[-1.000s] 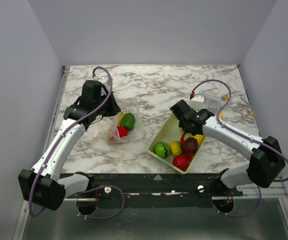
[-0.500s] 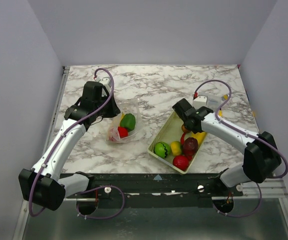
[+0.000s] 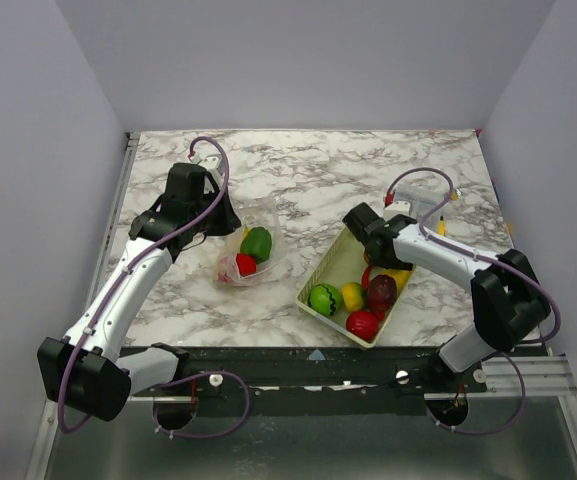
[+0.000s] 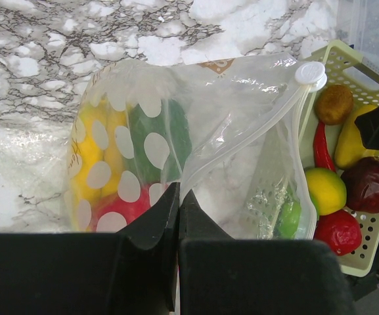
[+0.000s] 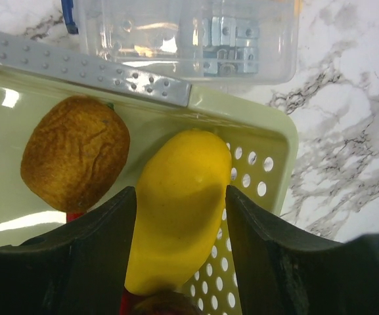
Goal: Place the food in the zip-top bag and seal the zipper
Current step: Pick up the fake fruit from the bin.
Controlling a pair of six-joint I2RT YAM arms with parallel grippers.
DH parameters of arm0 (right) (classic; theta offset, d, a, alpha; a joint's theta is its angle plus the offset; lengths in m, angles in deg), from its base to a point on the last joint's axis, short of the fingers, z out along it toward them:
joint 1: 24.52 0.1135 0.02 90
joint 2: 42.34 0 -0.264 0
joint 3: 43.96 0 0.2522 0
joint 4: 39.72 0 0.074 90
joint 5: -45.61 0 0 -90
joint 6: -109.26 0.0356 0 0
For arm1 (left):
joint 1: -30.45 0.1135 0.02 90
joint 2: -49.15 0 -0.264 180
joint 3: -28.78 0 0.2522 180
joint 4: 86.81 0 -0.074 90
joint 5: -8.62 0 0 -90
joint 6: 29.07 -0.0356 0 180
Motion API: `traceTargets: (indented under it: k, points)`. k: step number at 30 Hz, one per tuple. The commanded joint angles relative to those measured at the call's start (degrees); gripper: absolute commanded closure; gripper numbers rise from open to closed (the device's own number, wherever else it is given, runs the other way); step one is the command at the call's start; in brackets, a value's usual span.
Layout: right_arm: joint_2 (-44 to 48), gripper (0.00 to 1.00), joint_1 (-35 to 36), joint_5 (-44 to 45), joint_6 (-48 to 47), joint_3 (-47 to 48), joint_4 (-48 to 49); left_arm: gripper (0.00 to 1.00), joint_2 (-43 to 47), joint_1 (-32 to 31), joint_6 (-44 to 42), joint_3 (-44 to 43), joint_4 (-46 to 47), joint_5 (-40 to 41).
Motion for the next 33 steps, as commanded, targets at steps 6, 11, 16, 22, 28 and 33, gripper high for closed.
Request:
traceTargets:
  k: [6,11,16,22,28,33]
  points:
    - [-3.29,0.33,-0.4,-5.68,0.41,-3.31,3.69,1.0,-0.02,-0.13,-0.31,0.36,0.96,-0.15]
    - [-5.16,0.36,-0.4,-6.08,-0.02,-2.42,4.98,1.0,-0.17,-0.13,-0.31,0.38,0.84,-0.05]
    - [-1.66,0.51,-0.35,-6.8,-1.63,-0.48,6.11,1.0,-0.25,-0.04,-0.31,0.42,0.92,0.35]
    - [4.62,0.61,-0.31,-6.46,-3.15,-0.34,7.18,1.0,-0.55,-0.04,-0.31,0.42,0.89,0.47]
    - [9.22,0.72,-0.3,-6.22,-4.42,-1.81,9.15,1.0,-0.9,-0.04,-0.31,0.29,0.83,0.16]
    - [15.68,0.82,-0.34,-10.12,-7.02,-4.17,14.94,1.0,-0.92,-0.06,-0.31,0.3,0.76,0.08]
